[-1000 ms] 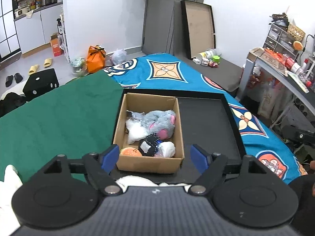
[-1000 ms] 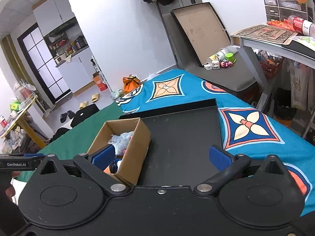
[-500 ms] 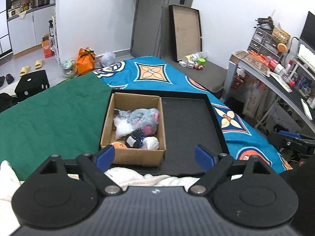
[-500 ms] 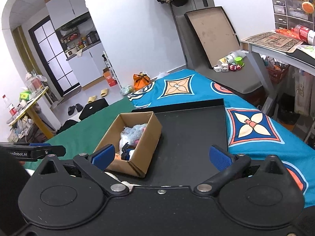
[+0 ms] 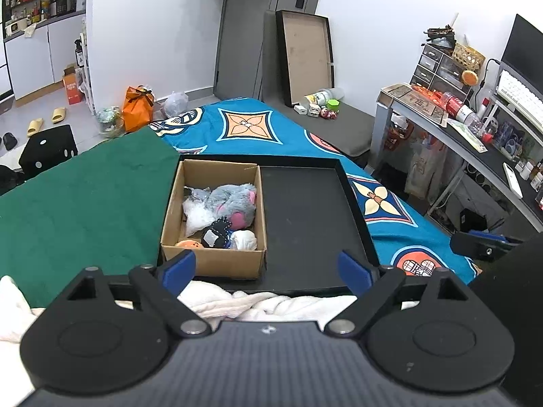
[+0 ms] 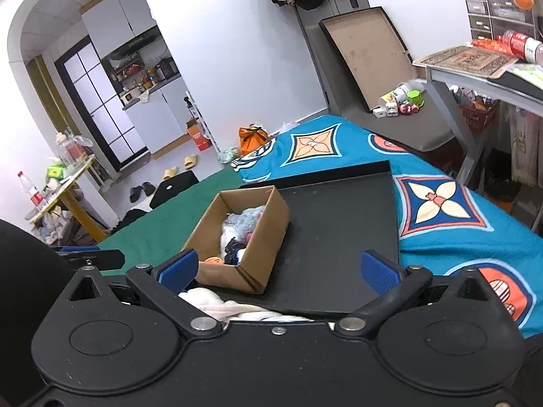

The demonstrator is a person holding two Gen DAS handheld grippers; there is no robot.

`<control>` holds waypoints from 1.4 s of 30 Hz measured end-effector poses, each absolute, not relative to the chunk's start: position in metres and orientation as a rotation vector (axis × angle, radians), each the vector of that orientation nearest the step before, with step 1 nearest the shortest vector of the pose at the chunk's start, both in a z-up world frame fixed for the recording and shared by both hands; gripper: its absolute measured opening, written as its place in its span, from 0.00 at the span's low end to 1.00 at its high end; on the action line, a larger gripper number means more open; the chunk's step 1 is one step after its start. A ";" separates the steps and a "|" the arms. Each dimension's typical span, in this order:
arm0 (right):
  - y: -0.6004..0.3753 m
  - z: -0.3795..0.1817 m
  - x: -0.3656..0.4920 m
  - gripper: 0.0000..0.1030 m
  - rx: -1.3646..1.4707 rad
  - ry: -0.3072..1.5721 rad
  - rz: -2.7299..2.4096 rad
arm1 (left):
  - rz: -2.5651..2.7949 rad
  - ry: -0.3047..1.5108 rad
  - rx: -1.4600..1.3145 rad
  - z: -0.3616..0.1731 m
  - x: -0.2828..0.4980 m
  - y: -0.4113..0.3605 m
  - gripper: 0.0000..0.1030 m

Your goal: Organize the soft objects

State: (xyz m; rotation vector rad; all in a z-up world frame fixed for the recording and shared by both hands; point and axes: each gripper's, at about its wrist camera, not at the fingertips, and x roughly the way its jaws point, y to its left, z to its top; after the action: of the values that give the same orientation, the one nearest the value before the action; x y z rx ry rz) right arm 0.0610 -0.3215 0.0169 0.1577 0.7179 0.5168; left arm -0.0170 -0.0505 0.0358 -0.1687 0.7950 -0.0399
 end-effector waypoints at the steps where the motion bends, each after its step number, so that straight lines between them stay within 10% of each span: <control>1: -0.323 0.016 0.060 1.00 0.165 0.721 0.516 | -0.041 0.796 -0.169 0.036 -0.017 -0.051 0.88; 42: -0.323 0.021 0.055 1.00 0.128 0.739 0.486 | -0.068 0.810 -0.195 0.030 -0.013 -0.058 0.88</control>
State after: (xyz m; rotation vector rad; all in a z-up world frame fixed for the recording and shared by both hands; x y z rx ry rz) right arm 0.0548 -0.3227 0.0205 0.1277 0.7392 0.4857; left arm -0.0130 -0.0578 0.0304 -0.1946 0.8100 -0.0679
